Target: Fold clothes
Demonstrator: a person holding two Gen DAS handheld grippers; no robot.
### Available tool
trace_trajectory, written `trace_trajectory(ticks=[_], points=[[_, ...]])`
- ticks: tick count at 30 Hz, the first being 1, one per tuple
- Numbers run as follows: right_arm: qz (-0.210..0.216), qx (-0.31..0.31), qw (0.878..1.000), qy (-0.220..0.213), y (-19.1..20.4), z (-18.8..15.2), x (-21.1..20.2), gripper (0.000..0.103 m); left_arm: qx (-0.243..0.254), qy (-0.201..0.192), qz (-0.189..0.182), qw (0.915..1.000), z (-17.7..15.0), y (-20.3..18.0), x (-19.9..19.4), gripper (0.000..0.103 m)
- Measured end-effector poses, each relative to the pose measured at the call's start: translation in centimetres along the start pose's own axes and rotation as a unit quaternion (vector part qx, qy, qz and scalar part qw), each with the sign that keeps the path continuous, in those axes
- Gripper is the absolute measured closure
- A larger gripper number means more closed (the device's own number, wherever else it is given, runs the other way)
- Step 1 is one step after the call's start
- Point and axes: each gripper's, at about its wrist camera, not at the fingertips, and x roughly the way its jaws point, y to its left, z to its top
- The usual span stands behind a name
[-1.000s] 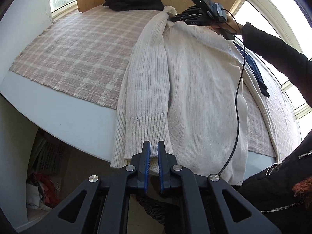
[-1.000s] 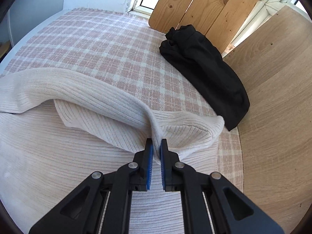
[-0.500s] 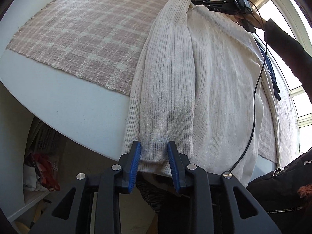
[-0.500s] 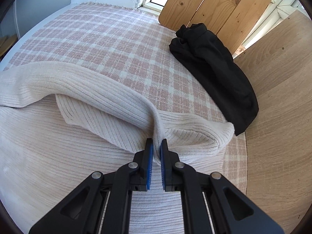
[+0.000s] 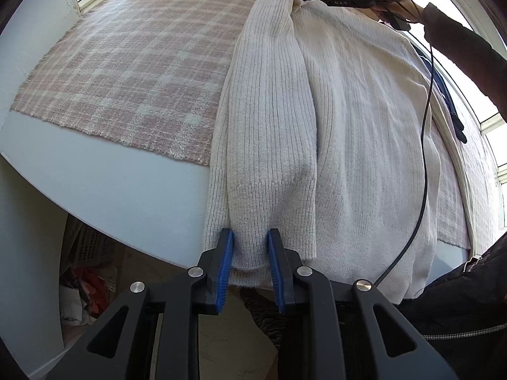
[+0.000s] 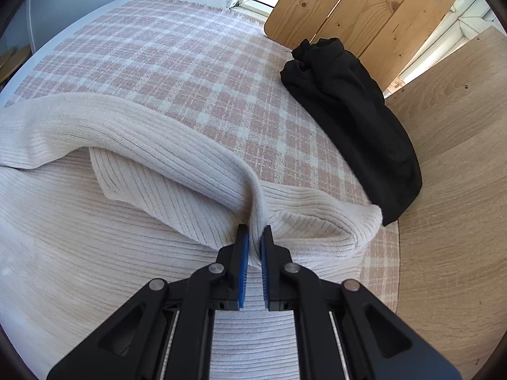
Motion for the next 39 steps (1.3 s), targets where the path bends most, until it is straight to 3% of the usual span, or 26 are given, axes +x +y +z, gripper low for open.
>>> trace_trajectory(ticks=[2,9,14,16,18,21,23,26,29,30,35,39], points=[[-0.002,-0.002,1.000,0.002,0.0,0.0,0.0,0.096,-0.011,-0.017,-0.006,0.9998,-0.5,-0.1,-0.3,0.092],[-0.006,-0.006,1.000,0.009,-0.1,0.3,0.1,0.096,-0.072,-0.077,-0.042,0.9935,-1.2,1.9,-2.4,0.094],[-0.007,0.002,1.000,0.001,-0.6,1.0,-0.4,0.096,-0.065,-0.148,0.020,0.9867,-0.1,3.0,-6.7,0.095],[-0.011,0.014,1.000,-0.018,-1.1,1.4,-1.3,0.096,-0.022,-0.176,0.068,0.9818,0.5,3.3,-8.9,0.095],[-0.006,0.019,0.999,-0.025,-1.5,1.2,-2.2,0.096,0.055,-0.191,0.097,0.9752,0.6,1.9,-11.5,0.095],[0.019,0.012,1.000,0.005,-1.8,-0.1,-2.4,0.096,0.180,-0.135,0.088,0.9703,0.2,-2.7,-9.6,0.091],[0.027,0.001,0.999,0.043,-1.5,-1.3,-2.0,0.096,0.211,-0.081,0.078,0.9710,-1.3,-4.9,-7.4,0.091],[0.035,0.003,0.995,0.096,-1.2,-2.5,-1.5,0.096,0.194,-0.037,0.032,0.9798,-2.7,-5.6,-6.2,0.090],[0.028,0.003,0.992,0.119,-1.2,-2.7,-1.7,0.096,0.183,-0.023,0.028,0.9824,-3.3,-4.9,-6.2,0.080],[0.025,0.002,0.992,0.124,-1.3,-2.7,-2.0,0.096,0.179,-0.027,0.035,0.9829,-3.2,-4.4,-6.5,0.081],[0.045,0.014,0.993,0.104,-2.2,-1.5,-4.6,0.094,0.101,-0.060,0.038,0.9924,-1.3,-0.1,-7.9,0.079],[0.082,0.038,0.992,0.083,-1.8,2.0,-4.9,0.091,0.088,-0.041,0.085,0.9917,0.1,1.4,-5.6,0.076]])
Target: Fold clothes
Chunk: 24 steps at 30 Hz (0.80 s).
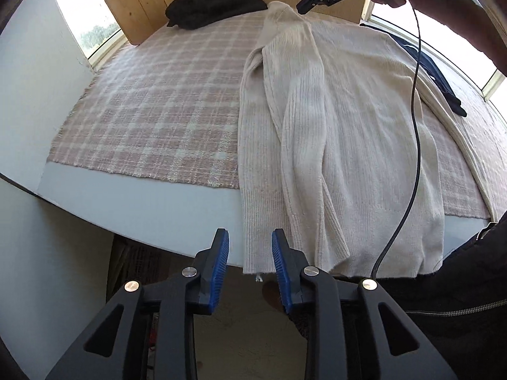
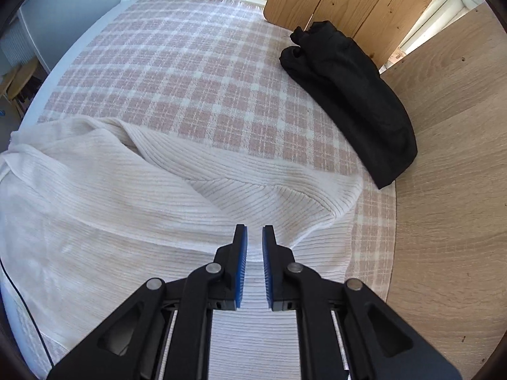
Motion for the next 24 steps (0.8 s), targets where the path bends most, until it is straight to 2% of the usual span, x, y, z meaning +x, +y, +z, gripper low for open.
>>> trace_trajectory(ticks=[3,7,10,15,17,21,24], points=[[0.002,-0.016,0.999,0.030,1.5,2.6,2.5,0.089,0.004,0.015,-0.008,0.9999,0.3,-0.6,2.0,0.076],[0.018,-0.030,0.997,0.063,3.1,4.3,5.6,0.089,0.015,0.010,-0.025,0.9995,0.8,-1.4,2.7,0.076],[0.005,-0.072,0.995,0.069,4.7,5.1,5.8,0.089,0.014,0.022,-0.035,0.9990,0.8,-1.4,3.6,0.076],[0.029,-0.086,0.990,0.104,5.0,5.3,5.4,0.089,0.020,0.035,-0.039,0.9984,0.5,-1.5,4.5,0.076],[0.021,-0.093,0.989,0.117,5.3,5.2,6.1,0.083,0.021,0.039,-0.040,0.9982,0.5,-1.5,4.8,0.076],[0.007,-0.106,0.987,0.121,6.0,5.4,6.5,0.081,0.015,0.043,-0.050,0.9977,0.5,-1.1,5.0,0.076],[0.012,-0.092,0.990,0.111,5.8,5.5,6.4,0.083,0.020,0.043,-0.050,0.9976,0.5,-1.2,5.1,0.075]])
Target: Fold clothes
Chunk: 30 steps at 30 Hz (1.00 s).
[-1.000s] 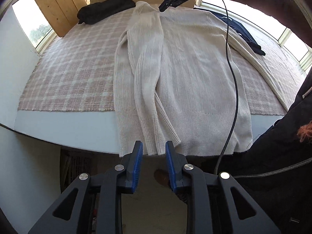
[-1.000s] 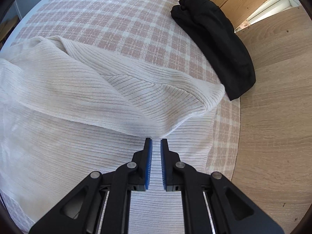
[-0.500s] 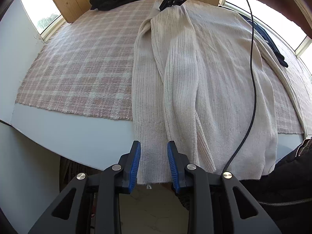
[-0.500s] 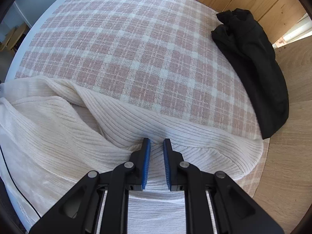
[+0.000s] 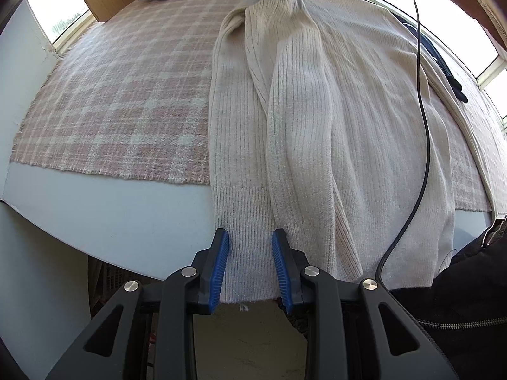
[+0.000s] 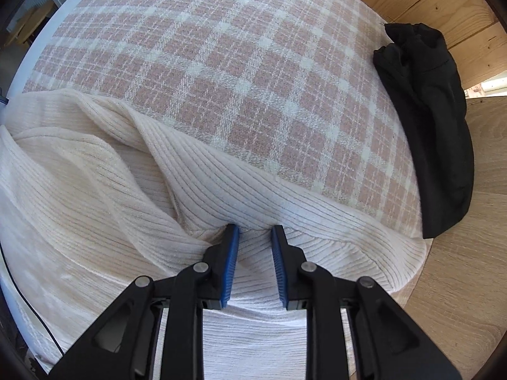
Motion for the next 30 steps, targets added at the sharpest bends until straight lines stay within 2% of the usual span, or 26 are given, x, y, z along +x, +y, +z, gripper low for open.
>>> trace_trajectory(ticks=[4,9,15,19,22,25,28,30], points=[[-0.012,0.004,0.999,-0.032,0.2,0.1,-0.3,0.093,0.001,0.001,-0.004,1.0000,0.0,0.0,0.1,0.075],[-0.003,0.075,0.994,-0.074,-2.6,2.5,-0.4,0.096,-0.002,0.000,-0.008,1.0000,-0.2,-0.1,0.2,0.075],[0.018,0.134,0.989,-0.066,-4.6,4.8,-0.6,0.096,-0.021,-0.006,-0.021,0.9995,-0.4,0.3,0.3,0.075],[-0.009,0.114,0.989,-0.088,-3.6,4.4,-3.4,0.094,-0.030,-0.013,-0.019,0.9993,-0.8,0.6,0.3,0.075],[0.020,0.073,0.994,-0.081,-0.7,3.7,-3.7,0.093,-0.032,-0.009,-0.002,0.9994,-1.0,0.6,0.5,0.072],[0.055,0.026,0.996,-0.068,2.5,3.1,-3.6,0.093,-0.044,-0.012,-0.002,0.9990,-1.2,1.0,0.4,0.069],[0.055,0.017,0.997,-0.048,3.7,3.9,-2.1,0.093,-0.048,-0.017,0.006,0.9987,-1.4,1.0,0.2,0.068],[0.046,0.028,0.997,-0.059,3.1,4.9,-1.8,0.093,-0.051,-0.027,0.004,0.9983,-1.4,0.8,-0.4,0.069]])
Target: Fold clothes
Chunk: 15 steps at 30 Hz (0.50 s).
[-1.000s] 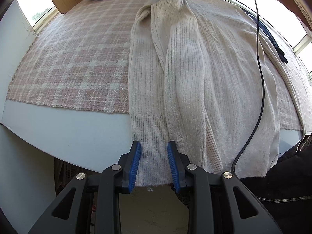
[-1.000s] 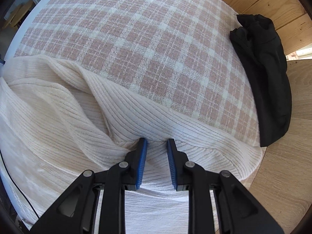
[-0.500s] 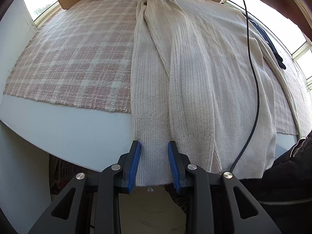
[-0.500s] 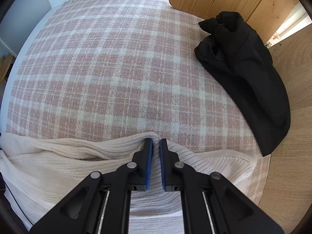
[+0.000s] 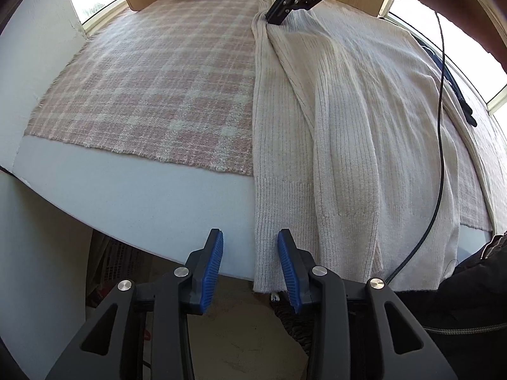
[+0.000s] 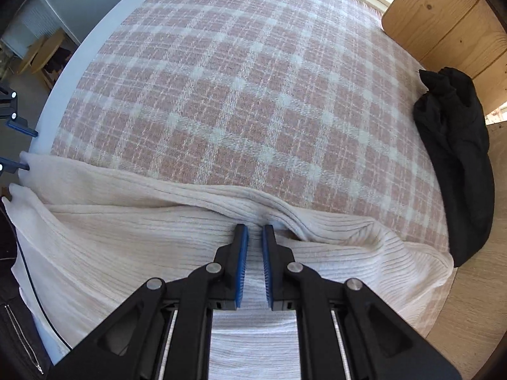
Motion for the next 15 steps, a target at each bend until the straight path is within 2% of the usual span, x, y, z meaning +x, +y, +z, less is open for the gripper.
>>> trace_trajectory(ticks=[2,3,6,8,10,12,15], points=[[-0.039,0.031,0.999,-0.020,-1.2,1.0,0.4,0.094,-0.005,-0.009,-0.012,0.9999,0.0,-0.2,-0.7,0.069],[-0.037,0.041,0.998,-0.019,-1.5,1.4,0.6,0.094,-0.001,-0.010,-0.017,0.9998,0.0,-0.6,-1.0,0.069],[-0.032,0.011,0.999,-0.035,0.0,1.3,-0.9,0.094,0.011,-0.008,-0.034,0.9993,-0.4,-1.0,-1.3,0.069],[-0.006,-0.014,0.999,-0.048,1.8,0.4,-2.7,0.093,0.017,-0.004,-0.052,0.9985,-0.6,0.0,-1.1,0.067],[-0.001,-0.033,0.998,-0.049,3.2,-0.7,-3.8,0.091,0.015,0.003,-0.065,0.9978,-0.9,-1.3,-1.6,0.062],[0.007,-0.028,0.999,-0.041,3.4,-1.8,-4.0,0.091,0.026,0.004,-0.066,0.9975,-0.9,-2.9,-2.1,0.053],[0.001,-0.013,1.000,-0.026,2.7,-3.4,-3.4,0.090,0.047,0.002,-0.061,0.9970,-0.5,-4.2,-2.1,0.050]])
